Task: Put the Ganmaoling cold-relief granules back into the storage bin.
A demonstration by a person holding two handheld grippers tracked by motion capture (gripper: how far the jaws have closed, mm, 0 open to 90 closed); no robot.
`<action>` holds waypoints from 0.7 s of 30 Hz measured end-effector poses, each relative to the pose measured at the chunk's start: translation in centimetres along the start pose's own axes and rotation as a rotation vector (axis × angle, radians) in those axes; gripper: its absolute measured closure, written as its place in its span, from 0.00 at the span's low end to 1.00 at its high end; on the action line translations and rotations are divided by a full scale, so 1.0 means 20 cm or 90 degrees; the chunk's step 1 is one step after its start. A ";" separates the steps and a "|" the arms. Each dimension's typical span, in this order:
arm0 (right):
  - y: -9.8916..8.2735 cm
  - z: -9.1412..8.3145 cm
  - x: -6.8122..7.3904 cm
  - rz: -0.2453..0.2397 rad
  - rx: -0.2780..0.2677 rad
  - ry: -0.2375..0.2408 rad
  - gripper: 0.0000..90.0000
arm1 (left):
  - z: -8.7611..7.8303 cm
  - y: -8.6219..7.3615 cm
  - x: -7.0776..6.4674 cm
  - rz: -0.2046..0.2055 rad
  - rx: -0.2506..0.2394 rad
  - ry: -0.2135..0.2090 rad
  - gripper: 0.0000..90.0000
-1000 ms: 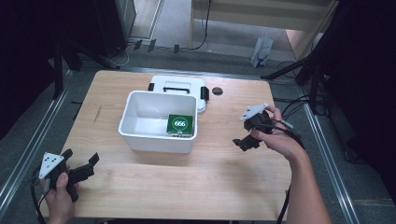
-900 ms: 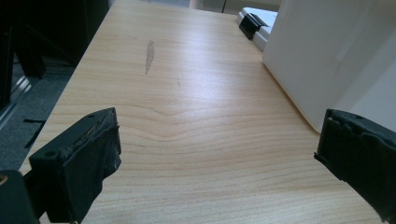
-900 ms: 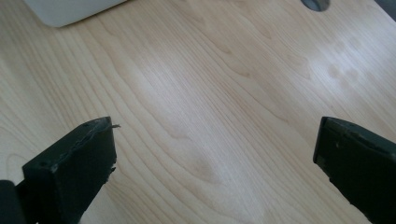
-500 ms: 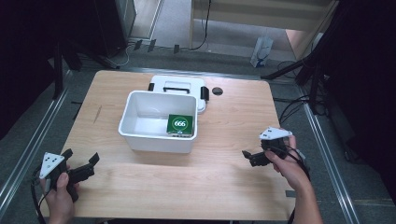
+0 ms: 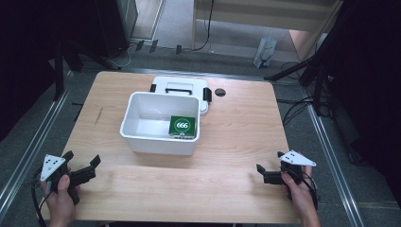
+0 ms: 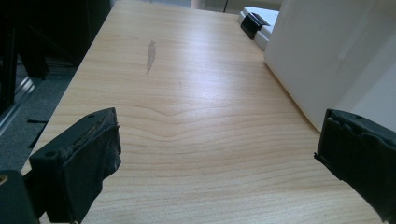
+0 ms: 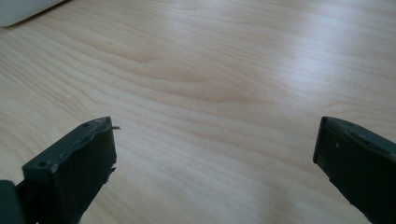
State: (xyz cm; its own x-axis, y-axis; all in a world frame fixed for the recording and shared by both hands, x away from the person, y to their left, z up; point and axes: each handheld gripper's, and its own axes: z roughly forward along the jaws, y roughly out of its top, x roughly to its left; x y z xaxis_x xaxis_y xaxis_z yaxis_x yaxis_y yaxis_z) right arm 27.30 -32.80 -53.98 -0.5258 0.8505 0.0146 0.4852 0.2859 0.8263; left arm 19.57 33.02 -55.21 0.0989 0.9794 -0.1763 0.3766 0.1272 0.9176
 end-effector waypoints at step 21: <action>-0.15 -0.16 0.00 0.113 -0.097 -0.063 0.00 | 0.01 0.00 0.00 0.004 0.008 0.000 0.00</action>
State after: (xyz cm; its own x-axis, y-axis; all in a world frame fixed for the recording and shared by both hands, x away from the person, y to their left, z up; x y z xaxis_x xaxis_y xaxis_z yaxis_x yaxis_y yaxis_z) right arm 23.60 -35.08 -54.56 -0.3669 0.9228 0.1179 0.4492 0.0648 0.8911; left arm 19.71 32.96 -55.20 0.1017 0.9801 -0.1707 0.3874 0.1190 0.9142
